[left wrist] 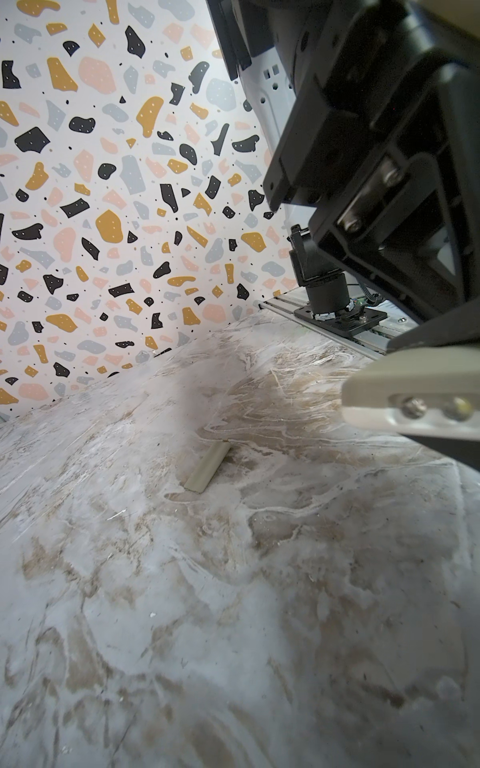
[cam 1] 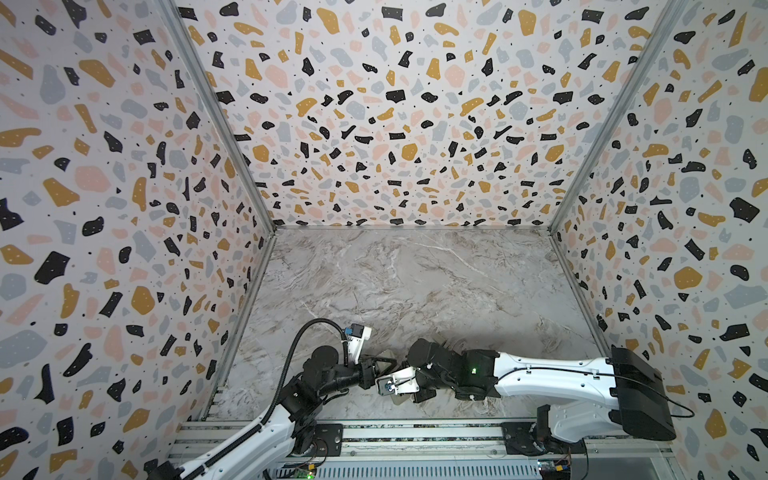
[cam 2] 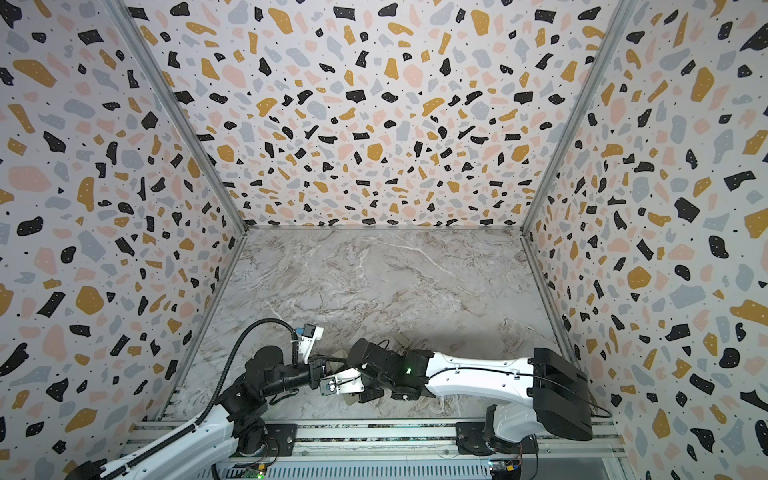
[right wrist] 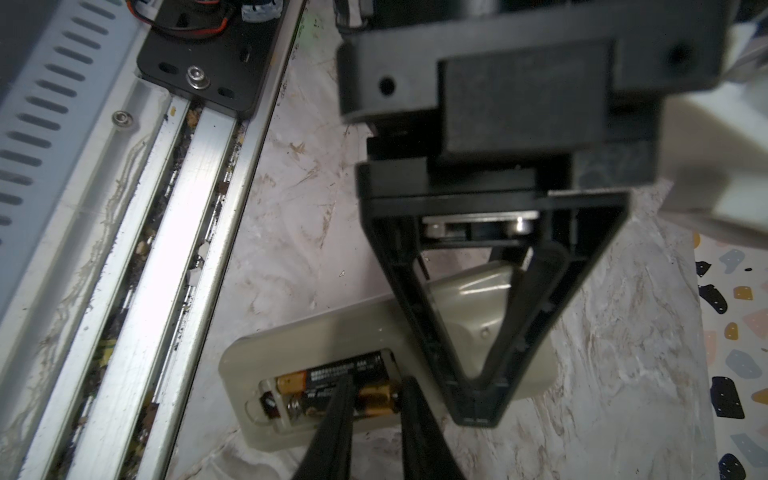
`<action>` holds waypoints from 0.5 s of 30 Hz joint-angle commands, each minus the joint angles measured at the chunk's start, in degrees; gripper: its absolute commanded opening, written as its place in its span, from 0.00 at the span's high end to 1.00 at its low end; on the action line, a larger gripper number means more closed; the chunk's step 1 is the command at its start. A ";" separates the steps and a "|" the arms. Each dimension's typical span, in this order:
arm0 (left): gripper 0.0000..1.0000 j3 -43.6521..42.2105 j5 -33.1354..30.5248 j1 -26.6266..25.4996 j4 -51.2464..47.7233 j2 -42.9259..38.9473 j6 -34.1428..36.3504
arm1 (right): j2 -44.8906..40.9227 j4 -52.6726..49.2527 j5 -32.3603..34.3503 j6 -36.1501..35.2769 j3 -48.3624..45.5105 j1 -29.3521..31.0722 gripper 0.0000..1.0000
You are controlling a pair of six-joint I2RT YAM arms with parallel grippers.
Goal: Load the batteries into the remote control
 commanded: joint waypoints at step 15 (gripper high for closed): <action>1.00 1.53 1.03 -0.24 5.53 -4.68 -3.42 | 1.28 -3.56 0.20 0.88 1.66 0.25 0.84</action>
